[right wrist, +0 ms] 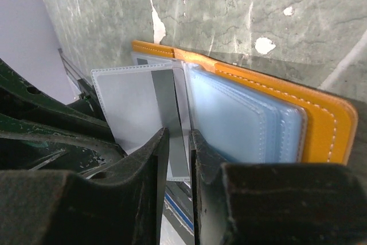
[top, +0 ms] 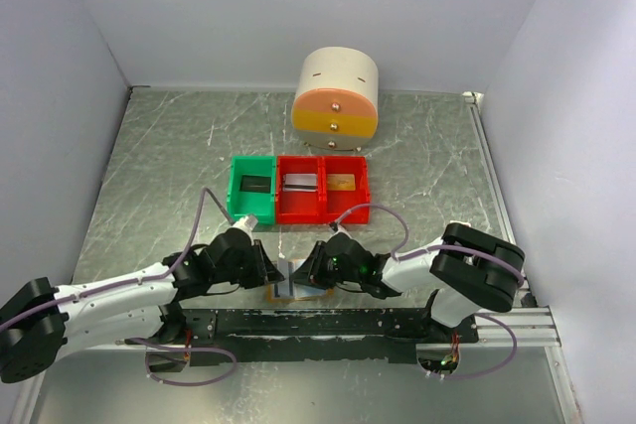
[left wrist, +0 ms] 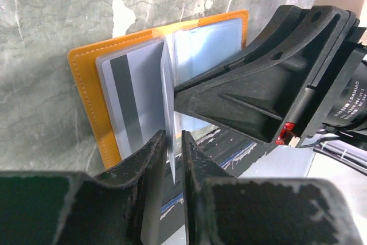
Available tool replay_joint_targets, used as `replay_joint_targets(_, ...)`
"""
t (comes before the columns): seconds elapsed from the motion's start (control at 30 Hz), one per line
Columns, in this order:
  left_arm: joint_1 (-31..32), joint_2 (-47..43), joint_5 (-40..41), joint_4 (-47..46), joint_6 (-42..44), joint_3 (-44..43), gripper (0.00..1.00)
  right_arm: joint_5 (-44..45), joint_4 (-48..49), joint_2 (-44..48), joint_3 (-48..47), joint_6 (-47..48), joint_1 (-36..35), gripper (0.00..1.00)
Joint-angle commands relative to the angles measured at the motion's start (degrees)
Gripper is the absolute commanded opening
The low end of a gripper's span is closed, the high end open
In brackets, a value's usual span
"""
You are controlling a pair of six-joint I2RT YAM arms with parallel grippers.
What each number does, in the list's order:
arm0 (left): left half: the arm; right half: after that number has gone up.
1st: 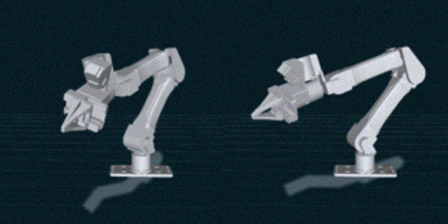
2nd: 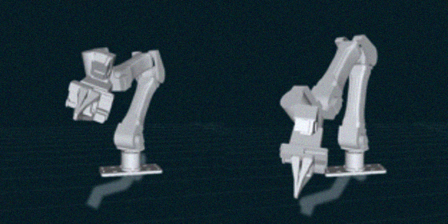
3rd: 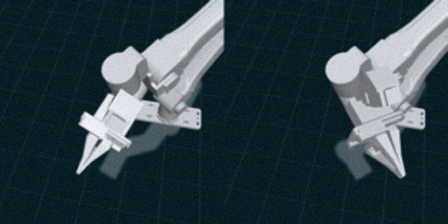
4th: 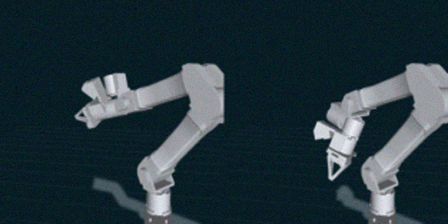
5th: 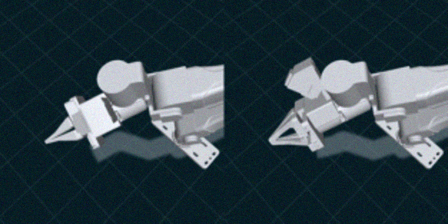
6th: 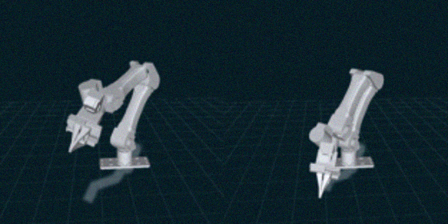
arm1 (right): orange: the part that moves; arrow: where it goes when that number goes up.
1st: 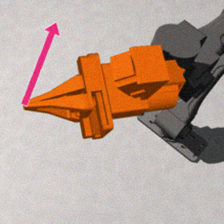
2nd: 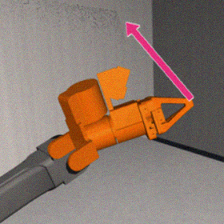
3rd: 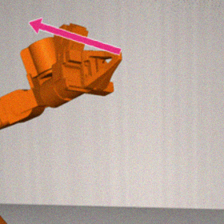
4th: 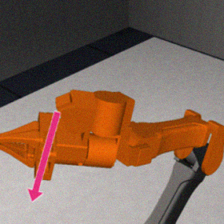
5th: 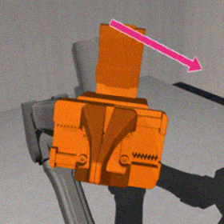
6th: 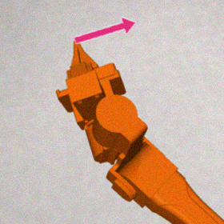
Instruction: Take the credit cards out of the card holder
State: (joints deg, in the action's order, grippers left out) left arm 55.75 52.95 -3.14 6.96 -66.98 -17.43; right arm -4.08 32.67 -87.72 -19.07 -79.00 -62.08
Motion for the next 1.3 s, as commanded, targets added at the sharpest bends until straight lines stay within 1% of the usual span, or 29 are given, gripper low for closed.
replay_joint_targets(0.0,0.5,0.8,0.2,-7.8,-2.2,1.9,0.27,-0.1,0.6,-1.7,1.3,-0.2,-0.7,0.21)
replay_joint_targets(0.13,0.5,3.9,0.2,-7.5,-3.3,2.0,0.26,-0.8,2.4,-2.5,1.3,-0.5,-0.6,0.21)
replay_joint_targets(0.23,0.5,5.8,1.3,-3.1,-3.7,0.8,0.23,-0.6,2.3,-2.5,1.3,-0.7,-0.7,0.21)
replay_joint_targets(0.37,0.5,5.5,3.8,2.7,-3.8,-0.4,0.2,0.9,-0.3,-1.1,1.2,-0.8,-0.7,0.22)
replay_joint_targets(0.4,0.5,5.2,4.6,4.3,-3.8,-0.7,0.2,1.4,-1.2,-0.6,1.1,-0.7,-0.6,0.22)
replay_joint_targets(0.5,0.5,3.9,6.5,8.2,-3.2,-1.5,0.31,2.6,-3.9,0.9,0.7,-0.2,-0.7,0.23)
replay_joint_targets(0.63,0.5,3.4,7.1,9.8,-1.5,-2.0,0.31,3.0,-5.4,1.9,0.2,0.1,-0.6,0.24)
replay_joint_targets(0.73,0.5,4.3,6.8,9.2,0.1,-2.7,0.27,2.7,-5.3,1.4,-0.1,0.2,-0.6,0.24)
replay_joint_targets(0.83,0.5,5.2,5.1,6.7,1.6,-2.8,0.2,2.3,-5.2,0.8,-0.6,0.4,-0.6,0.24)
replay_joint_targets(0.97,0.5,5.6,3.4,3.9,2.3,-2.6,0.17,1.8,-4.8,0.0,-0.8,0.4,-0.7,0.24)
replay_joint_targets(1.0,0.5,5.6,3.4,3.7,2.3,-2.5,0.17,1.9,-4.8,0.0,-0.8,0.3,-0.7,0.24)
replay_joint_targets(1.17,0.5,6.0,3.9,4.9,2.5,-2.2,0.08,2.1,-3.9,0.3,-0.6,0.2,-0.6,0.24)
replay_joint_targets(1.27,0.5,7.6,4.2,5.9,3.4,-2.8,0.07,2.3,-4.8,0.7,-1.0,0.8,-0.7,0.24)
